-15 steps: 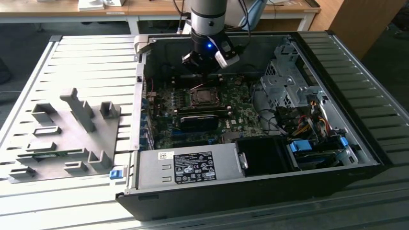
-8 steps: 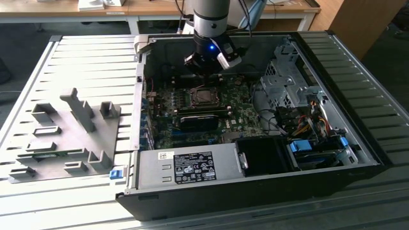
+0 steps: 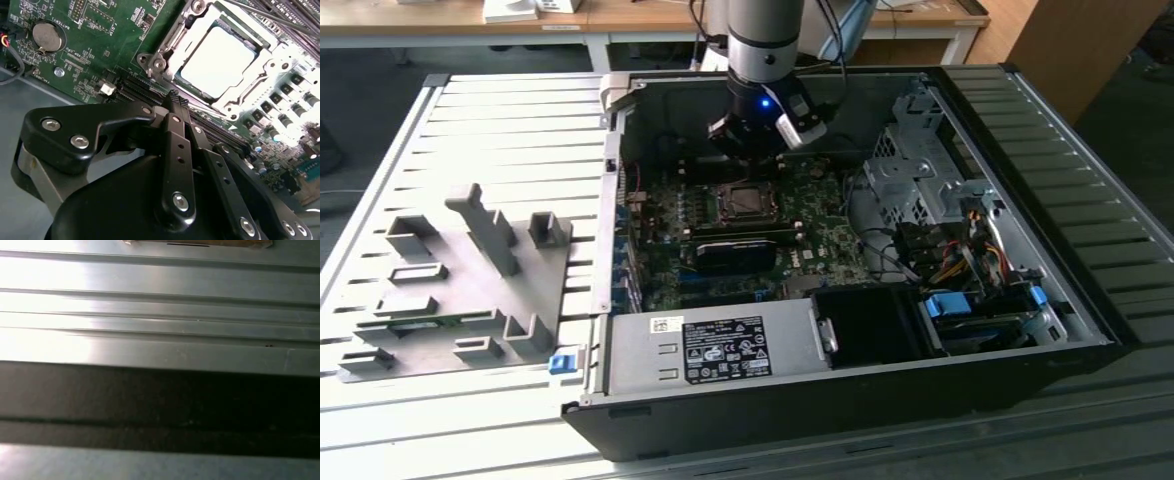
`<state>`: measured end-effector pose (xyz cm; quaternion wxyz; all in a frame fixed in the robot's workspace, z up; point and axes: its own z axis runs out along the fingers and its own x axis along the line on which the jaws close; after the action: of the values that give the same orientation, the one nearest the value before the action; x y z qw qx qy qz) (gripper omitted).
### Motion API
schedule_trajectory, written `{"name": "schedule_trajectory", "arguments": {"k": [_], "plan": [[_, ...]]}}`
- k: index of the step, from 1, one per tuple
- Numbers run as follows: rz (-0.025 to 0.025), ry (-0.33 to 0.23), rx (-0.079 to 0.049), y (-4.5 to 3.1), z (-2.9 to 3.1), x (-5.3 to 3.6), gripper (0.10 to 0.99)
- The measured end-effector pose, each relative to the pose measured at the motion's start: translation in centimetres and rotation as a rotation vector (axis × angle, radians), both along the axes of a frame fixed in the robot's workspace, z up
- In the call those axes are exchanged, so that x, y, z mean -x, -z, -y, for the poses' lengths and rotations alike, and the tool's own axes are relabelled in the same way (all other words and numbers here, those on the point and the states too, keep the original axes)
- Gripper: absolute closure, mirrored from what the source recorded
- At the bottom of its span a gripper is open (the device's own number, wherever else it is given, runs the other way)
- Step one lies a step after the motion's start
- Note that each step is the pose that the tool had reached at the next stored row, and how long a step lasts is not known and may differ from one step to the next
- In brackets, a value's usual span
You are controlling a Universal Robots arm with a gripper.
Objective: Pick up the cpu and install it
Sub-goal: 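Install the first cpu locking lever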
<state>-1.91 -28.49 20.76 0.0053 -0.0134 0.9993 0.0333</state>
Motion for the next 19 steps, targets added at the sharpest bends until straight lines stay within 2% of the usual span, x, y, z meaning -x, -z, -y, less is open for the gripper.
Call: {"name": "schedule_trajectory", "arguments": {"k": [9, 17, 19], "plan": [[-0.0023, 0.0, 0.0, 0.83, 0.0, -0.14, 0.98], [-0.002, 0.0, 0.0, 0.64, -0.01, -0.16, 0.98], [-0.0021, 0.0, 0.004, 0.69, -0.01, -0.18, 0.98]]}}
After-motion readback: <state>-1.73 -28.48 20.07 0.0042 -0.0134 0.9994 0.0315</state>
